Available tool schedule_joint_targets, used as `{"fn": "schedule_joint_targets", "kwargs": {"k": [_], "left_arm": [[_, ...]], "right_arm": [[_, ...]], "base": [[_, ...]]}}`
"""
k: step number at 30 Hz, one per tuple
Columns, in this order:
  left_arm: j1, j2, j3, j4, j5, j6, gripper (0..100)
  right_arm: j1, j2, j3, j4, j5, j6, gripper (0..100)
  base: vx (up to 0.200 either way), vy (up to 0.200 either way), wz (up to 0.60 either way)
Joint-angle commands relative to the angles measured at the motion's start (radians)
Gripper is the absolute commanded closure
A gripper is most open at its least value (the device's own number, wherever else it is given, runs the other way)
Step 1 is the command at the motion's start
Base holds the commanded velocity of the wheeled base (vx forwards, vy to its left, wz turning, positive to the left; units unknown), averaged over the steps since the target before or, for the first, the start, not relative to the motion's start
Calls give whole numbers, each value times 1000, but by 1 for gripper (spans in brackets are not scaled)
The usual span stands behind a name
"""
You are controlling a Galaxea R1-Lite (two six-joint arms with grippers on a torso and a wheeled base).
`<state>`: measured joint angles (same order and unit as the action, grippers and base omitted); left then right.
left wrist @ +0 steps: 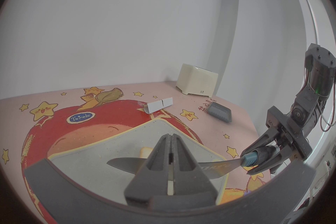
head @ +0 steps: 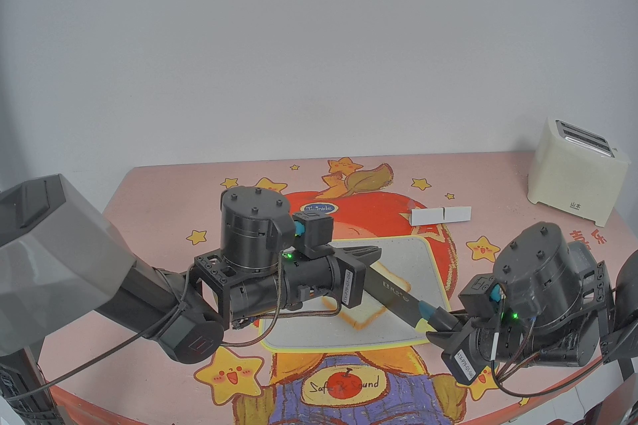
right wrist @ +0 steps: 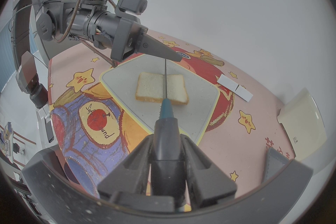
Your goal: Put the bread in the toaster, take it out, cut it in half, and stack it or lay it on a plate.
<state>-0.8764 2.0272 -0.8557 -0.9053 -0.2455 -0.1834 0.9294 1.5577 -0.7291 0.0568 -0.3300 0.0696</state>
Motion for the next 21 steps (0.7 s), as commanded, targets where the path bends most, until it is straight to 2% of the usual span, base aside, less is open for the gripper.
{"fn": "schedule_joint_targets", "kwargs": {"k": [1, 10, 21], "left_arm": [[0, -1, -2, -3, 0, 1, 100], [-1, 2, 11, -3, 2, 1, 100], [0, -2, -3, -4, 2, 1, 100]], "right_arm": [[0, 5, 2, 3, 0, -1, 100], [0, 4, -24, -9, 0, 1, 100], [0, 9, -4, 1, 0, 3, 100]], "base": [[0, 0, 0], [0, 0, 0], [0, 0, 0]]}}
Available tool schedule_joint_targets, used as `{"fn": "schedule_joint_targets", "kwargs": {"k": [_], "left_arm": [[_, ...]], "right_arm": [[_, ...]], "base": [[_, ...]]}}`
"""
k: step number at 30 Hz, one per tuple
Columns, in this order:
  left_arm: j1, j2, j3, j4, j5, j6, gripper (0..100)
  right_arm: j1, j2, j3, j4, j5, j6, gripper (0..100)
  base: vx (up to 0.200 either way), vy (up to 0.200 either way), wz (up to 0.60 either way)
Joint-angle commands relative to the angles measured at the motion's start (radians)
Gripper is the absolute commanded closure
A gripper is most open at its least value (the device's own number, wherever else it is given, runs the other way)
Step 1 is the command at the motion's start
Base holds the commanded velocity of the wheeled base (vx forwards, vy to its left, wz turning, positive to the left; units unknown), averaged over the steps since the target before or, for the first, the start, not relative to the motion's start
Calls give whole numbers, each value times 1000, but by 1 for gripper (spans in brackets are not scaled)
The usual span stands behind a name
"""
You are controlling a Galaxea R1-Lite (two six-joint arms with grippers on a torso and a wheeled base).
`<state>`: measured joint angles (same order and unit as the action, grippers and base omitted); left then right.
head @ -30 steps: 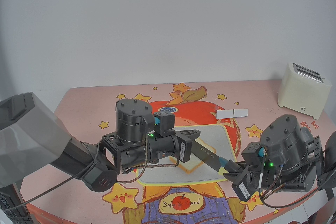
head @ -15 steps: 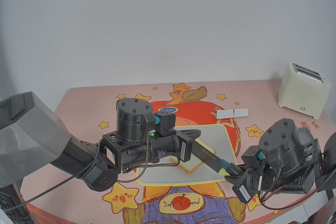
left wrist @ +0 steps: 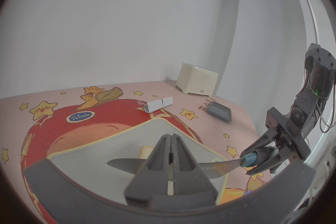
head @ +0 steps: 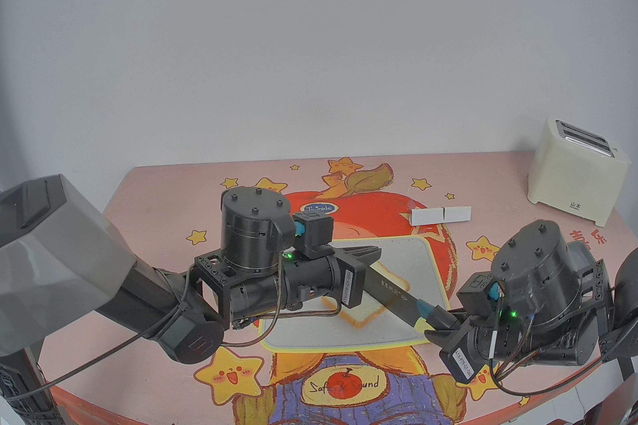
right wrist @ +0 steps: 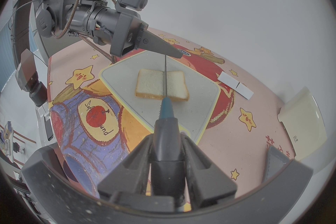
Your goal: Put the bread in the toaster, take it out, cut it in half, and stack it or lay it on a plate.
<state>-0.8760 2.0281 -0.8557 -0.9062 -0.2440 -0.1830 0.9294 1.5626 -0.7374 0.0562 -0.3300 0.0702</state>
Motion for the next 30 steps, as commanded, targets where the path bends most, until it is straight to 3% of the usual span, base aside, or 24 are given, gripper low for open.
{"fn": "schedule_joint_targets", "kwargs": {"k": [1, 30], "left_arm": [[0, -3, -6, -3, 0, 0, 100], [0, 18, -5, -31, 3, -1, 100]], "right_arm": [[0, 4, 4, 1, 0, 0, 100], [-4, 2, 0, -7, 0, 3, 100]], "base": [[0, 0, 0], [0, 0, 0]]}}
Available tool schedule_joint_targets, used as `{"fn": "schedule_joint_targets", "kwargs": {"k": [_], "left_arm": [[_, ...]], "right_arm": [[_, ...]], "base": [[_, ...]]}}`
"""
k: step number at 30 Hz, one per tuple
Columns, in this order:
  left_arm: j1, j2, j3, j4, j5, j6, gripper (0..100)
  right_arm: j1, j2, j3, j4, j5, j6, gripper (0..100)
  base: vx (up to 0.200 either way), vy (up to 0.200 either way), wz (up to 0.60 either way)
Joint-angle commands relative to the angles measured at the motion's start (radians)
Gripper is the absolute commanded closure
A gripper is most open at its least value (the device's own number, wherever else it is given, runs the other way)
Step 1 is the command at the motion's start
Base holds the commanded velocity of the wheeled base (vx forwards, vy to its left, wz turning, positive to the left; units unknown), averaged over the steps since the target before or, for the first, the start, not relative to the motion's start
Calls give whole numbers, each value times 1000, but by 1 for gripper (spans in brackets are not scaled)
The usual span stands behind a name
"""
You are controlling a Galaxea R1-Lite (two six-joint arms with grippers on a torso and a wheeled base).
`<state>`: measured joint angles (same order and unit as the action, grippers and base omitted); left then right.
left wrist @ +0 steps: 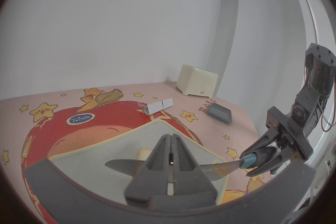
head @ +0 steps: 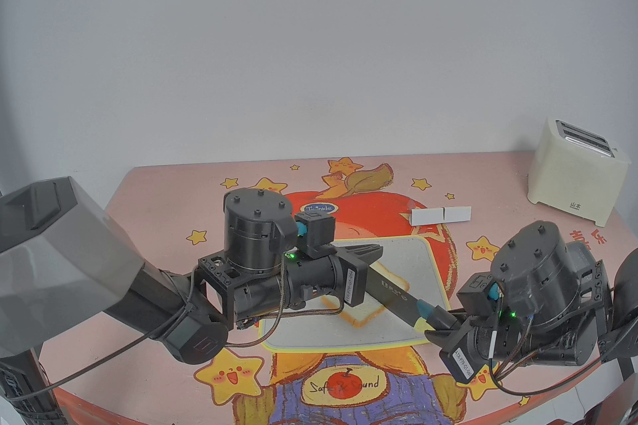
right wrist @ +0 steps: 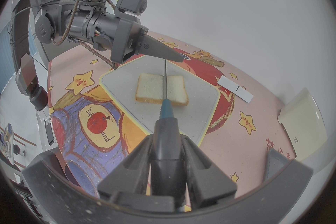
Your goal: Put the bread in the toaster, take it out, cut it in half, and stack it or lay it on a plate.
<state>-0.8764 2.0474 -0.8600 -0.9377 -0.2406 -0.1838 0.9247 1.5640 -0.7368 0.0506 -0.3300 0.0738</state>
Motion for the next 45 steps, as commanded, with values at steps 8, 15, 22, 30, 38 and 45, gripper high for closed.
{"fn": "schedule_joint_targets", "kwargs": {"k": [8, 15, 22, 30, 38, 45], "left_arm": [[0, 2, 18, 0, 0, 0, 100], [0, -1, 9, -7, 0, 0, 100], [0, -4, 13, -10, 0, 0, 100], [0, 2, 21, -12, -2, 0, 100], [0, 2, 16, -13, -2, 0, 100], [0, -6, 18, -13, -2, 0, 100]], "right_arm": [[-6, -7, -23, -5, 0, 0, 100], [-6, 1, 2, -2, 0, 0, 100], [-6, 1, 0, -2, 0, 0, 100], [-6, -6, -19, -5, 0, 0, 100], [-7, -6, -12, -5, 0, 1, 100], [-9, 2, -3, 2, 0, 1, 100]], "base": [[0, 0, 0], [0, 0, 0], [0, 0, 0], [0, 0, 0], [0, 0, 0], [0, 0, 0]]}}
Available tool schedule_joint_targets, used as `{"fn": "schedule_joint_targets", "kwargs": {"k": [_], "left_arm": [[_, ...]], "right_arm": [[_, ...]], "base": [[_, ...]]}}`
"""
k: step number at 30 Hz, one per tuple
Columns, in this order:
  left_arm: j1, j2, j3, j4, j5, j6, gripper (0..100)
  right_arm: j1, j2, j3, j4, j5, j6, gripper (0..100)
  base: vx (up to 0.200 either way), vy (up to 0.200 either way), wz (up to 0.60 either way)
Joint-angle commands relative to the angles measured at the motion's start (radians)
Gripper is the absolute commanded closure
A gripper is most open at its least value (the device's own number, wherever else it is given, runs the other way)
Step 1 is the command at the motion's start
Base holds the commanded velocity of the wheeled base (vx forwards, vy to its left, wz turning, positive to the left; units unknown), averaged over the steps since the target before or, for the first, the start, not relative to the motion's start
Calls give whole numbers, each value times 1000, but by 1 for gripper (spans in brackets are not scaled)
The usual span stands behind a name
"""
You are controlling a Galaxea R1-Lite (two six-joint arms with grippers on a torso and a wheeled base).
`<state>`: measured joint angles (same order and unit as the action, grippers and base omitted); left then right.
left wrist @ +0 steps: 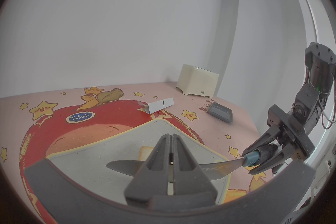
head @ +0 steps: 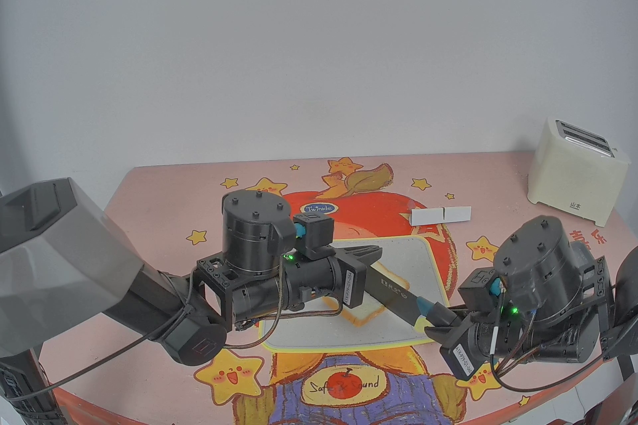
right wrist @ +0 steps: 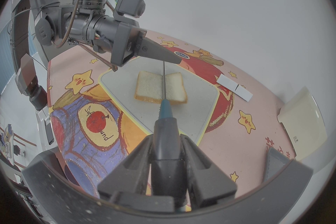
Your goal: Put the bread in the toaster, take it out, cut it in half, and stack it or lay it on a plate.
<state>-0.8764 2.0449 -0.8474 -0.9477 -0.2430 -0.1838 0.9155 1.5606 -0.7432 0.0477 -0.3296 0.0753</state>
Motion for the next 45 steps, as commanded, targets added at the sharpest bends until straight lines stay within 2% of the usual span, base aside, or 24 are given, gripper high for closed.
{"fn": "schedule_joint_targets", "kwargs": {"k": [1, 11, 19, 45], "left_arm": [[0, -2, 7, -3, 1, 0, 100], [0, 8, 18, -3, 1, 0, 100], [0, -3, 7, -3, 1, 0, 100], [2, -3, 8, -3, 1, 0, 100]], "right_arm": [[0, 9, 5, 3, 0, 0, 100], [0, -1, -18, -2, 0, 0, 100], [0, 7, 21, 0, 0, 0, 100], [3, -14, 19, 3, 0, 0, 100]], "base": [[0, 0, 0], [0, 0, 0], [0, 0, 0], [0, 0, 0]]}}
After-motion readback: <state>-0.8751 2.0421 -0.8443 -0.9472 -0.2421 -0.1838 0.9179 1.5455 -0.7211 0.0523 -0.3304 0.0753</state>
